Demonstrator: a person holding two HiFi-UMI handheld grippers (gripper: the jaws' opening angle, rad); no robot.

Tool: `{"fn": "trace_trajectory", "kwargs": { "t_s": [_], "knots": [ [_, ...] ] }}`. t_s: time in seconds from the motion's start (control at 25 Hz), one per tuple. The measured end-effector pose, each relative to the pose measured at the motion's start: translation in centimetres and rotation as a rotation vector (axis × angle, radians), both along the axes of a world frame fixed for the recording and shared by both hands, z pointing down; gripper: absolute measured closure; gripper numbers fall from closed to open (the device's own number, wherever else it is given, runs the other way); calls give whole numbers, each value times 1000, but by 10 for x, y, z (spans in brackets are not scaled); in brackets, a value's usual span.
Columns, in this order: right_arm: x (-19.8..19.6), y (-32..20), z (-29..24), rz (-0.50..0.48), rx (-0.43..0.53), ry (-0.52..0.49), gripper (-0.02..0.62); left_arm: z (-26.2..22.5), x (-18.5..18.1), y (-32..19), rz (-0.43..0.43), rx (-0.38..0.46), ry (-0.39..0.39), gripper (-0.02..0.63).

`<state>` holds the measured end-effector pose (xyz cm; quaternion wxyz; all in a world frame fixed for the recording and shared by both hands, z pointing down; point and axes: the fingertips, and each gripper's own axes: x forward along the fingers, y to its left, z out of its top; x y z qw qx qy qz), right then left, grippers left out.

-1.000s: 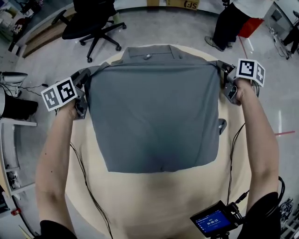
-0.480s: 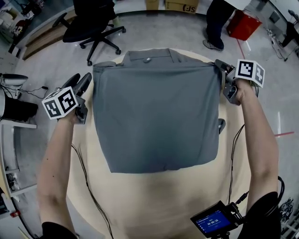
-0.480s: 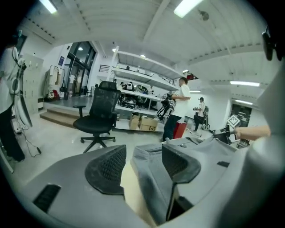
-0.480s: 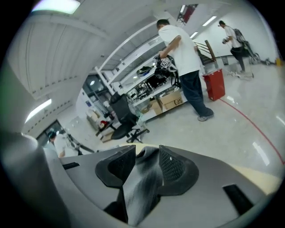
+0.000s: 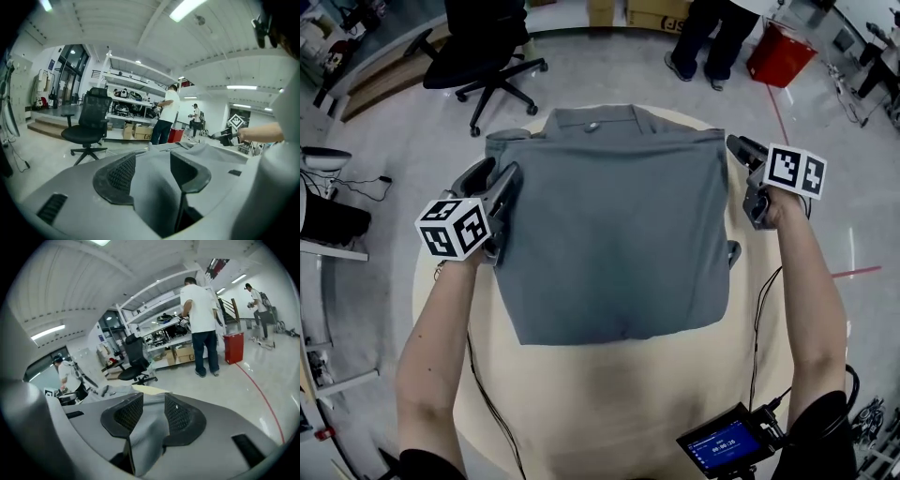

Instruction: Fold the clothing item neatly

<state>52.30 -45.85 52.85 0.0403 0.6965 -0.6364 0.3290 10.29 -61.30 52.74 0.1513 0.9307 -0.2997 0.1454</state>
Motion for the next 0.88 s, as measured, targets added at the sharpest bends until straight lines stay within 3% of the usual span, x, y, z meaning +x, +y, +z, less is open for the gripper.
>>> {"fn": "trace_trajectory", "kwargs": {
  "t_s": [0.12, 0.2, 0.28, 0.4, 0.56, 0.88],
  "knots": [
    [-36, 12, -21, -96, 42, 64, 454, -16, 0, 23, -1, 35, 38, 395],
    [-54, 25, -34, -134, 62, 115, 467, -29, -2, 39, -16, 71, 61, 481],
    [-69, 44, -45, -142, 78, 137, 557, -42, -4, 62, -30, 84, 103, 543],
    [-97, 75, -68, -174, 116, 107, 578, -64, -14, 101, -58, 79, 158, 600],
    [-130, 122, -118, -211, 176, 162, 578, -110, -27, 164, -56, 87, 209, 606],
    [-196, 195, -219, -309, 322, 325, 585, -193, -37, 266, -50, 148, 166, 606]
  ]
}}
